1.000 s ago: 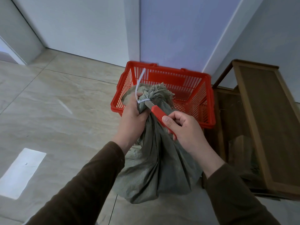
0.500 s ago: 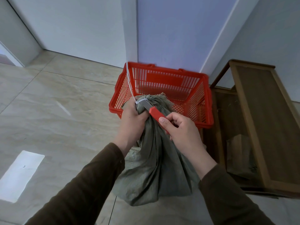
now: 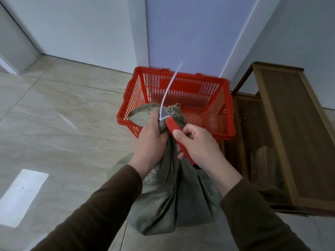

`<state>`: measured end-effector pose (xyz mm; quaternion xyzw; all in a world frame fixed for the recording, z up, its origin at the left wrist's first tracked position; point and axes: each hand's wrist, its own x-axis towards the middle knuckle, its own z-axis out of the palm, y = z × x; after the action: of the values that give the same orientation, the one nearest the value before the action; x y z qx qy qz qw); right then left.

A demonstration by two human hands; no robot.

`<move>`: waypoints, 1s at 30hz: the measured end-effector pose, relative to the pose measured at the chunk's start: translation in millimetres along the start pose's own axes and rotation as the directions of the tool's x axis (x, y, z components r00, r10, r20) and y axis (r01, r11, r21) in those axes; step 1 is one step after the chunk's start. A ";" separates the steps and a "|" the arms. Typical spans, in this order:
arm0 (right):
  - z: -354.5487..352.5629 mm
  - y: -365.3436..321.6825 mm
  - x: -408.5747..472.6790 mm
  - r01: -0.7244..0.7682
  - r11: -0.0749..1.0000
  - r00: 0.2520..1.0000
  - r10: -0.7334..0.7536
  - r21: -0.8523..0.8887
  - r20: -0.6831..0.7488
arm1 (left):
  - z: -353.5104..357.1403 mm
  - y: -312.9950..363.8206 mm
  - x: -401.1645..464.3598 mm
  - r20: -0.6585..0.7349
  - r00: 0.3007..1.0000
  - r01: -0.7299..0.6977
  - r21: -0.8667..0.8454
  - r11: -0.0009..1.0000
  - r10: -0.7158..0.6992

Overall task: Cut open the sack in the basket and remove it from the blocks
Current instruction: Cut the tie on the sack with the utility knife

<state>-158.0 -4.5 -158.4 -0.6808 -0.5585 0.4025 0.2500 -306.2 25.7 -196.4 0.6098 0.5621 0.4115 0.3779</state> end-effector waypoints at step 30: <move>9.6 19.0 1.2 -0.090 0.969 0.993 0.072 0.229 0.089 | -13.0 -8.6 17.2 0.145 0.989 -0.003 0.199 0.980 -0.026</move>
<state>-155.3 -9.2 -179.0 -0.6525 -0.4889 0.5017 0.2889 -321.0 43.5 -198.2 0.6698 0.5746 0.3050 0.3580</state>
